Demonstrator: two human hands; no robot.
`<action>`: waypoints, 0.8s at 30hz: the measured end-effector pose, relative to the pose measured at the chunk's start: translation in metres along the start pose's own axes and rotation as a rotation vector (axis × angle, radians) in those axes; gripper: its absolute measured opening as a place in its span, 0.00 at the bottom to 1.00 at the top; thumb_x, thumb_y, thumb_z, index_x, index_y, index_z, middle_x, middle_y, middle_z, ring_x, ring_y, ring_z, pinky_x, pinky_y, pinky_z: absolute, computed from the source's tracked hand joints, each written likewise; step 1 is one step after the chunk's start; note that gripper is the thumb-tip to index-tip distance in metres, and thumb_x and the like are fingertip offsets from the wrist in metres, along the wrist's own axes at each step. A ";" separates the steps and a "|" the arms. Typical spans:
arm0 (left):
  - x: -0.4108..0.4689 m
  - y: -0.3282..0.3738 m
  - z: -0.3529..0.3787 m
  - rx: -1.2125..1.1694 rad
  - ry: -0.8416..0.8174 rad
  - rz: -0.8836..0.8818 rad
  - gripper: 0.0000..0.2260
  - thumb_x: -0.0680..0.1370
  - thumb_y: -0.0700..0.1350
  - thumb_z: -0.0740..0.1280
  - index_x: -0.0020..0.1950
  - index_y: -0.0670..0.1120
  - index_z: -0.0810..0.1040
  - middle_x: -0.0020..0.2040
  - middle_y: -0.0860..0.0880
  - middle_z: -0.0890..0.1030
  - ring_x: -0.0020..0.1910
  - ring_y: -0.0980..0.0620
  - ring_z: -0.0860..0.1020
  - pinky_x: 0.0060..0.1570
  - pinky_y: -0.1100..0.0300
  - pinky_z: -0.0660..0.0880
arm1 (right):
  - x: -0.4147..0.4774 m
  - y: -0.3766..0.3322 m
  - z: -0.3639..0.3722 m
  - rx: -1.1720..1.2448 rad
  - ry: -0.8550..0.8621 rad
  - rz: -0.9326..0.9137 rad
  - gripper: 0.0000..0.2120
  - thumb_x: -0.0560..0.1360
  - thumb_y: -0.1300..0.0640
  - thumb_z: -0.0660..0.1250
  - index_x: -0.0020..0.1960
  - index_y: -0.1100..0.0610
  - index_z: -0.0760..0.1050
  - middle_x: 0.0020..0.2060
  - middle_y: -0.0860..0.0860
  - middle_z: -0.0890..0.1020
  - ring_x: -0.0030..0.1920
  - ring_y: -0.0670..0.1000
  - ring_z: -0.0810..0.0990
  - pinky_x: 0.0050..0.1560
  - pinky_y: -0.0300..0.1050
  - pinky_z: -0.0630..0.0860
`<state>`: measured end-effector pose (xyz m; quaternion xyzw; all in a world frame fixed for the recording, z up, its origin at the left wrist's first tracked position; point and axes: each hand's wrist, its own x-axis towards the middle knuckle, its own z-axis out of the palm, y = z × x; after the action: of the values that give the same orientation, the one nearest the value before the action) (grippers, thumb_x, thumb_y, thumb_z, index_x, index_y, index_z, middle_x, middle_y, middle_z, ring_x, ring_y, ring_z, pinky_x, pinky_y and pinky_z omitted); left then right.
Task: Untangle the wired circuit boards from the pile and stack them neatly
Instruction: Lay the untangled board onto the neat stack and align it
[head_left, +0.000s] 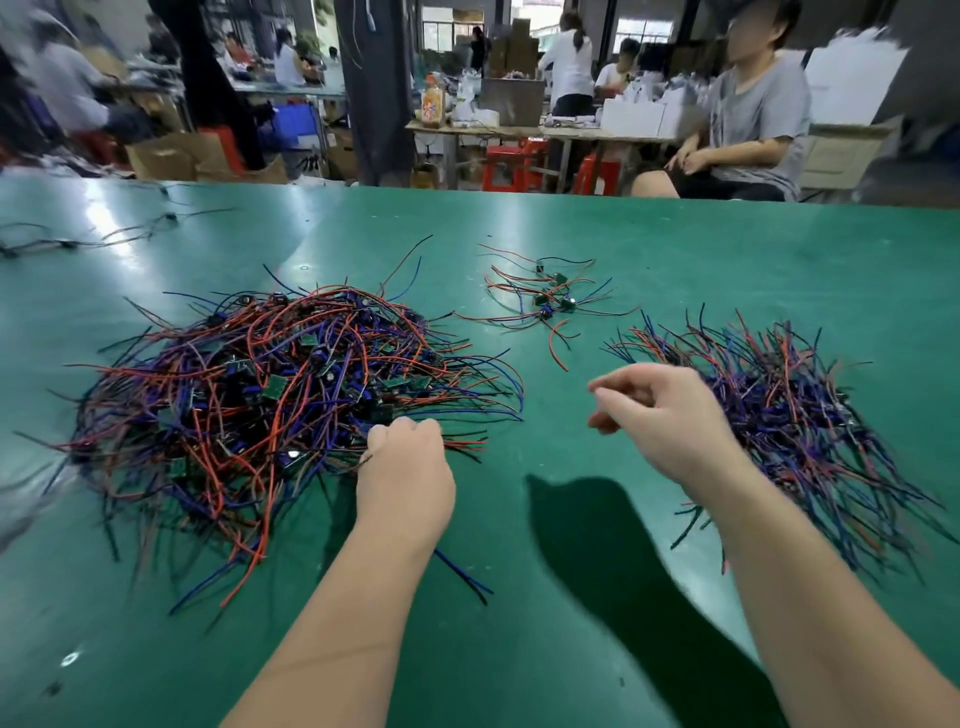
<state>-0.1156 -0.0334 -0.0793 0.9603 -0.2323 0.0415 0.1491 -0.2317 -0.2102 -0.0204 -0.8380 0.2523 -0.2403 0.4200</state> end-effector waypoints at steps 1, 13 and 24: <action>0.002 -0.002 0.000 -0.032 0.019 -0.001 0.13 0.79 0.40 0.59 0.63 0.47 0.73 0.58 0.47 0.75 0.59 0.45 0.70 0.53 0.55 0.70 | -0.007 -0.001 0.013 0.068 -0.065 -0.005 0.07 0.74 0.63 0.67 0.42 0.54 0.81 0.28 0.48 0.83 0.28 0.44 0.80 0.31 0.31 0.73; -0.014 0.015 -0.029 -0.297 0.631 0.281 0.09 0.72 0.38 0.70 0.46 0.51 0.83 0.41 0.54 0.83 0.45 0.45 0.77 0.47 0.53 0.64 | -0.030 0.015 0.054 0.233 -0.320 -0.018 0.18 0.70 0.62 0.75 0.52 0.42 0.78 0.44 0.49 0.82 0.31 0.46 0.72 0.38 0.39 0.74; -0.030 0.039 -0.025 -0.587 0.458 0.504 0.16 0.75 0.50 0.67 0.62 0.49 0.78 0.55 0.53 0.81 0.56 0.51 0.76 0.58 0.51 0.70 | -0.027 0.005 0.048 0.887 -0.149 0.057 0.04 0.67 0.59 0.69 0.40 0.58 0.82 0.34 0.55 0.82 0.34 0.51 0.79 0.38 0.41 0.76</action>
<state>-0.1601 -0.0461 -0.0495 0.7570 -0.4218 0.2202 0.4478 -0.2236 -0.1681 -0.0550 -0.5847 0.1168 -0.2524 0.7621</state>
